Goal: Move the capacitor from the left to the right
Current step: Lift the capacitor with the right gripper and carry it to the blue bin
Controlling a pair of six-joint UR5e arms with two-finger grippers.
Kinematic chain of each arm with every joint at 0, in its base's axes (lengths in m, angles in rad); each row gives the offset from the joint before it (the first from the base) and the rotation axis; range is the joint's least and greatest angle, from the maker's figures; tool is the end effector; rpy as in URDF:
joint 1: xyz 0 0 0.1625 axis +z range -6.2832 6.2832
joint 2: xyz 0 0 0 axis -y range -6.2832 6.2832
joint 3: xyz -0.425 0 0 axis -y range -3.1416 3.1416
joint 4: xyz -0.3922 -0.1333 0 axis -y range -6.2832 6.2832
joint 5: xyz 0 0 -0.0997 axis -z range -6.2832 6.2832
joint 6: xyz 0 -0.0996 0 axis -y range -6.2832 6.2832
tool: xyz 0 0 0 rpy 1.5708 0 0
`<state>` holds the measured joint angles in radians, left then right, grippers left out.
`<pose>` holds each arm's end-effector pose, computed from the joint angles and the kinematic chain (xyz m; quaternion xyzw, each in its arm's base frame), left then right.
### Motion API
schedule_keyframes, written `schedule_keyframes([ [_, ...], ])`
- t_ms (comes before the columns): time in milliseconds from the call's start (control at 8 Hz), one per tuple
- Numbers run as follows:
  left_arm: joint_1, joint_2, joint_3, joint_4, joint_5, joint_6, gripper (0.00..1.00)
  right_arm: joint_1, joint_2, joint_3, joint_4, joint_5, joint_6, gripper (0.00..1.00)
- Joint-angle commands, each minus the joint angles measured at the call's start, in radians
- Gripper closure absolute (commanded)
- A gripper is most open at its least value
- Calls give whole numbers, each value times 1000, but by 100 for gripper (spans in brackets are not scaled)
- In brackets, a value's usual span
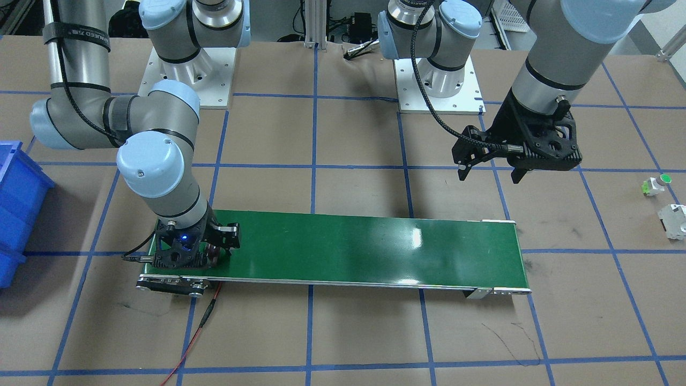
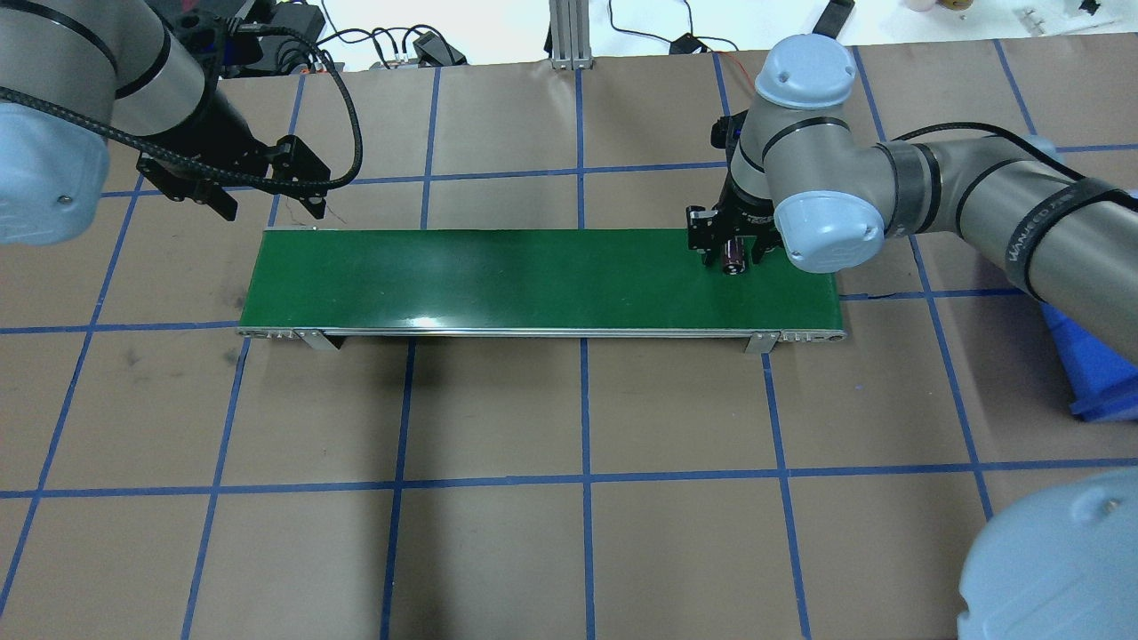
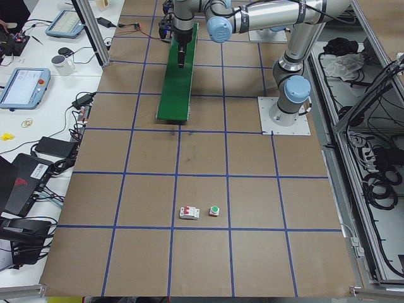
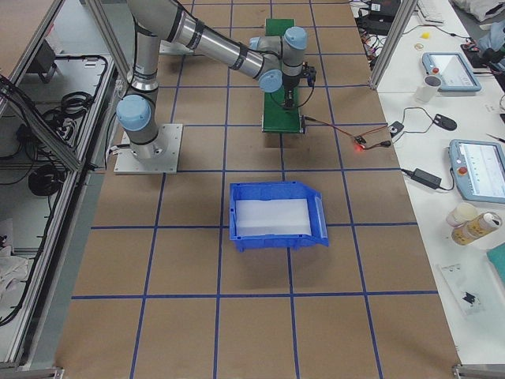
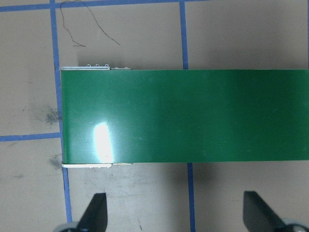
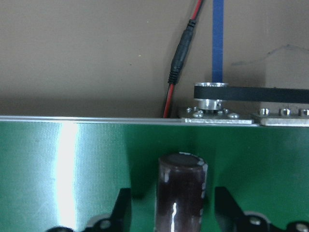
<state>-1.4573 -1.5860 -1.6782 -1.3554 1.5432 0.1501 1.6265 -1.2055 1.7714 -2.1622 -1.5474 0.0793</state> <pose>-0.0781 -0.5164 0.4496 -0.0189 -0.9986 0.0478 0.0076 0.1680 -0.5766 0.2522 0.0116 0.9998 -0.0119 0.0125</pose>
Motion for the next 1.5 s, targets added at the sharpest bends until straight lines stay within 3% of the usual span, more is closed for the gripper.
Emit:
schedule_keyframes([
  [0, 2, 0, -2, 1, 0, 0, 0, 0, -8, -4, 7, -54, 8, 100],
  [375, 0, -2, -2, 5, 0, -1, 0, -31, -45, -51, 39, -138, 2, 100],
  [750, 0, -17, 0, 24, 0, -14, 0, -137, -133, -92, 174, -138, -50, 100],
  [1000, 0, -21, 0, 25, 3, -21, 0, -236, -186, -93, 217, -137, -168, 100],
  [1375, 0, -23, -2, 27, 0, -21, 0, -499, -206, -110, 240, -126, -578, 100],
])
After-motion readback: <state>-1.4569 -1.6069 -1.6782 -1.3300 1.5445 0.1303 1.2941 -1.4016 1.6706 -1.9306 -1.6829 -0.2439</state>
